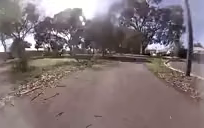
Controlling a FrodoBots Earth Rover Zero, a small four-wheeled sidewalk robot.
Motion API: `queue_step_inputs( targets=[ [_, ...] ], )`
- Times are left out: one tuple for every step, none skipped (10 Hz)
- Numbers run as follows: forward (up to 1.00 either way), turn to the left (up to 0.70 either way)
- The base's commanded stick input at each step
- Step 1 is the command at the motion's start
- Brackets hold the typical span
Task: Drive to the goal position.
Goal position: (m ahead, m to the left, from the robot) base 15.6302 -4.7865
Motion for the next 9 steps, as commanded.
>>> queue_step_inputs(
  targets=[
    [0.7, 0.0],
    [0.7, 0.0],
    [0.7, 0.0],
    [0.7, 0.0],
    [0.7, 0.0],
    [0.7, 0.0],
    [0.7, 0.0],
    [0.7, 0.0],
    [0.7, -0.34]
  ],
)
